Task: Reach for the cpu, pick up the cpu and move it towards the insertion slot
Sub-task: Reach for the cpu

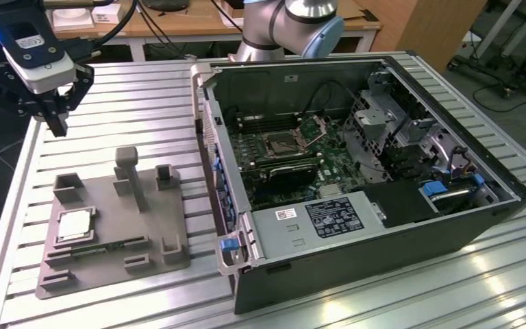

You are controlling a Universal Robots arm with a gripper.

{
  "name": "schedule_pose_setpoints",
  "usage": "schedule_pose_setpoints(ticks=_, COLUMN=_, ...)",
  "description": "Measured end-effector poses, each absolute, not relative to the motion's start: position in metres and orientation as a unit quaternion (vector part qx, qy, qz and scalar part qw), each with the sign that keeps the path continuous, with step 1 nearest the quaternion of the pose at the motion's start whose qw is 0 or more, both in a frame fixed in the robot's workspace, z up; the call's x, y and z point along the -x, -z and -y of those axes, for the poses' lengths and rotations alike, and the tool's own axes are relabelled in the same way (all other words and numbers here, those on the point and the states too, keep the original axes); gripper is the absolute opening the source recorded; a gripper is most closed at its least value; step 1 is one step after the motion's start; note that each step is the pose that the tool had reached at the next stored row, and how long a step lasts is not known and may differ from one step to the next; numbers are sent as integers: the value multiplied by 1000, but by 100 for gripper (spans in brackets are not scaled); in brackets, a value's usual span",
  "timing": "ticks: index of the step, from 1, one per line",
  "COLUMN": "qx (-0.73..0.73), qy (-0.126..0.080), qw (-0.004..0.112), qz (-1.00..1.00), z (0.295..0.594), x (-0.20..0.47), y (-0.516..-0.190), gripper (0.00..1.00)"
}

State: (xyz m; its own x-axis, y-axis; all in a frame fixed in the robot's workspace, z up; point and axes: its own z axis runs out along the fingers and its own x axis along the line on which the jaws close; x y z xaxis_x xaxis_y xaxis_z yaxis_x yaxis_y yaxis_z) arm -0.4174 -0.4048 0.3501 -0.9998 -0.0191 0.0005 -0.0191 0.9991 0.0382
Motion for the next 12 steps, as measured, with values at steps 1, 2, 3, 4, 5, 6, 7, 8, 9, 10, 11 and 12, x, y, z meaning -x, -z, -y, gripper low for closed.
schedule_pose_setpoints(ticks=1, qx=-10, qy=19, qw=0, qz=1000, z=405, x=417, y=-350, gripper=11)
schedule_pose_setpoints(ticks=2, qx=-10, qy=19, qw=0, qz=1000, z=405, x=417, y=-350, gripper=11)
schedule_pose_setpoints(ticks=3, qx=-10, qy=19, qw=0, qz=1000, z=405, x=417, y=-350, gripper=11)
schedule_pose_setpoints(ticks=4, qx=-10, qy=19, qw=0, qz=1000, z=405, x=417, y=-350, gripper=11)
schedule_pose_setpoints(ticks=5, qx=-10, qy=19, qw=0, qz=1000, z=406, x=418, y=-350, gripper=11)
schedule_pose_setpoints(ticks=6, qx=-10, qy=19, qw=0, qz=1000, z=407, x=418, y=-350, gripper=11)
schedule_pose_setpoints(ticks=7, qx=-10, qy=19, qw=0, qz=1000, z=408, x=419, y=-349, gripper=18)
schedule_pose_setpoints(ticks=8, qx=-10, qy=19, qw=0, qz=1000, z=409, x=421, y=-349, gripper=18)
schedule_pose_setpoints(ticks=9, qx=-10, qy=19, qw=0, qz=1000, z=411, x=422, y=-348, gripper=18)
schedule_pose_setpoints(ticks=10, qx=-10, qy=19, qw=0, qz=1000, z=412, x=423, y=-348, gripper=18)
schedule_pose_setpoints(ticks=11, qx=-10, qy=19, qw=0, qz=1000, z=413, x=424, y=-347, gripper=18)
schedule_pose_setpoints(ticks=12, qx=-10, qy=19, qw=0, qz=1000, z=415, x=425, y=-347, gripper=18)
